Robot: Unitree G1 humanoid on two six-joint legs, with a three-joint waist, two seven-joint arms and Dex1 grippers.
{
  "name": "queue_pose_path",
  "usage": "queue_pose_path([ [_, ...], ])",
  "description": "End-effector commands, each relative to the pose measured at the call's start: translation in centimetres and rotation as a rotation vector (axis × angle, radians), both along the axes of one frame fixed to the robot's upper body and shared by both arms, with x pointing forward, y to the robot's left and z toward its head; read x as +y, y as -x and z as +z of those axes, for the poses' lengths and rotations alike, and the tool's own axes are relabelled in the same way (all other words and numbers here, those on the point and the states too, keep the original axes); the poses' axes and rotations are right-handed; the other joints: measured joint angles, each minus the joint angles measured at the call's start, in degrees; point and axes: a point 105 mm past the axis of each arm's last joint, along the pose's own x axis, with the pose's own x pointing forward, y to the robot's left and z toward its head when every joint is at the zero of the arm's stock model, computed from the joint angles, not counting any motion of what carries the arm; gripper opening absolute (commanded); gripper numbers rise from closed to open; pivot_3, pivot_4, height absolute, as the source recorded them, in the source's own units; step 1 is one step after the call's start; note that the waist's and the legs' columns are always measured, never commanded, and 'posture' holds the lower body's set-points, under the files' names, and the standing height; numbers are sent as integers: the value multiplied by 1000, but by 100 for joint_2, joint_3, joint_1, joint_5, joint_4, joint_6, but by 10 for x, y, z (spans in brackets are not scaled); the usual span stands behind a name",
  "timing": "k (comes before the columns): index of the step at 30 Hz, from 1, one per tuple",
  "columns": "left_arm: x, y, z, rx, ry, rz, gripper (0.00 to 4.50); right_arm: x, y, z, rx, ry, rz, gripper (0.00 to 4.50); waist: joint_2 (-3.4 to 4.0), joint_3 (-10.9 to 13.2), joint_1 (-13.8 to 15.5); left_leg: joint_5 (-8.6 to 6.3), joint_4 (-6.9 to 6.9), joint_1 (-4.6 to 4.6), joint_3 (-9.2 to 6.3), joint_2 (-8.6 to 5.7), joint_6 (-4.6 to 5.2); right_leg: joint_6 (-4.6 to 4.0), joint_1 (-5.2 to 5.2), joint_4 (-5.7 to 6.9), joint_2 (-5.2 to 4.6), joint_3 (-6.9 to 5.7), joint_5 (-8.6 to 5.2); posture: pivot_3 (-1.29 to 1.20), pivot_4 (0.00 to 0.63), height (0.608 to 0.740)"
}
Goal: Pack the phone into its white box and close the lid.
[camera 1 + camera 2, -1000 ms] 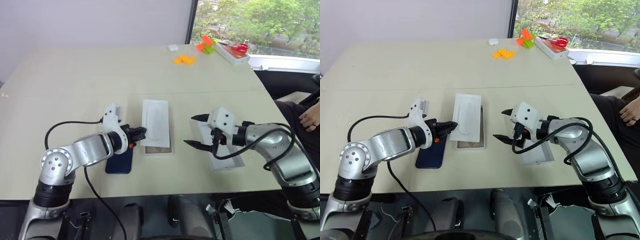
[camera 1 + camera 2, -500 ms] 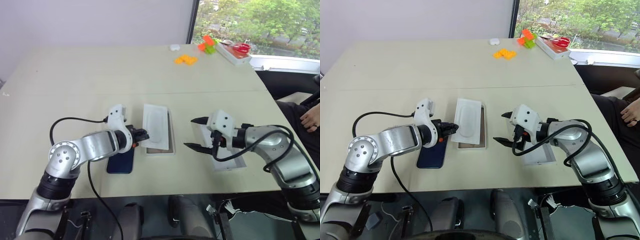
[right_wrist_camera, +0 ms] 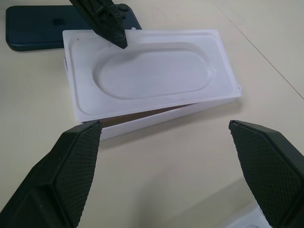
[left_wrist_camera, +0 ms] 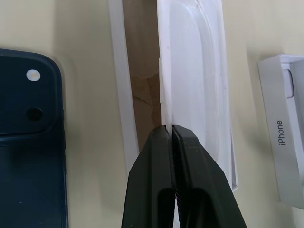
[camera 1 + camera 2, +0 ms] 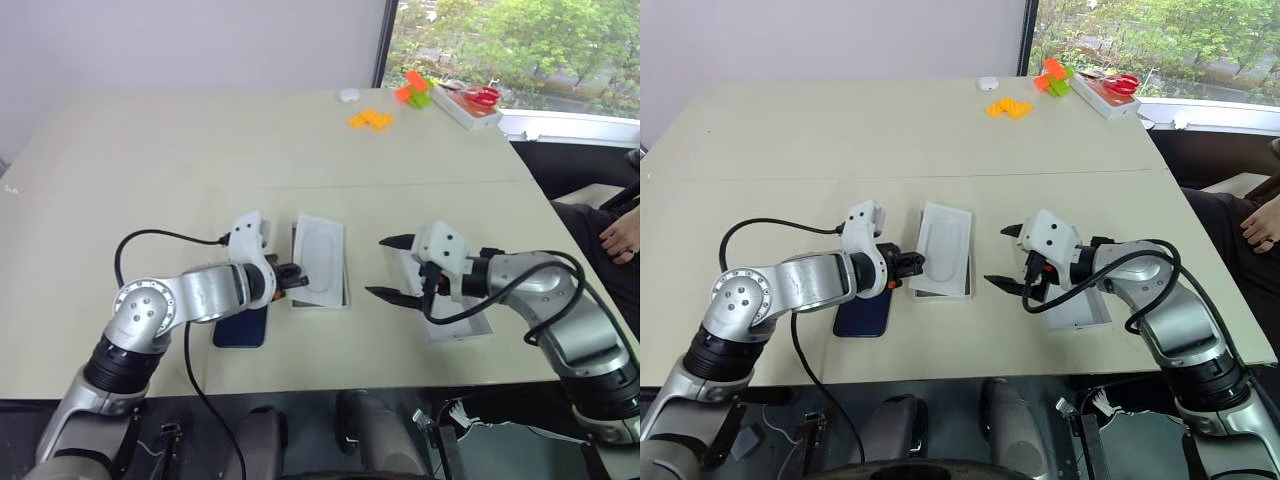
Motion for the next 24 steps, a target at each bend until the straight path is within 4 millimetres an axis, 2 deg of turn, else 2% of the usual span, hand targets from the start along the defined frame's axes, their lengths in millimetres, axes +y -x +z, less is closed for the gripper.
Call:
queue_pose_path([
  [1, 2, -1, 7, -25, 9, 25, 36, 6, 2, 9, -51, -6, 29, 4500, 0, 0, 0, 0, 0, 0, 0, 0, 0, 0, 0, 0, 0, 0, 0, 0, 150, 727],
  [12, -3, 0, 1, 10, 42, 55, 36, 8, 1, 10, -58, -4, 36, 4500, 0, 0, 2, 0, 0, 0, 0, 0, -1, 0, 0, -1, 0, 0, 0, 0, 150, 727],
  [16, -5, 1, 1, 9, 51, 44, 1462, 8, 1, 10, -60, -4, 37, 4500, 0, 0, 1, 0, 0, -1, 0, 0, -1, 1, 0, -1, 0, 0, 1, 0, 150, 727],
  [21, -7, 5, 5, -7, 69, 6, 4149, 10, 0, 12, -63, -6, 41, 4500, 0, 0, -4, 0, -2, 0, 1, 0, -1, -1, 19, -3, 0, -1, -3, 0, 150, 727],
  [22, -6, 5, 8, -18, 73, -4, 4466, 10, 1, 12, -63, -6, 42, 4500, 0, 0, -6, 0, -2, 0, 1, 0, -1, 7, 20, -3, 1, -1, -9, 0, 150, 727],
  [24, -4, 7, 15, -48, 92, -31, 4466, 10, 1, 12, -62, -8, 43, 4500, 0, 0, -12, 0, -2, 0, 1, 0, -1, 16, 19, -3, 2, -1, -15, 0, 150, 727],
])
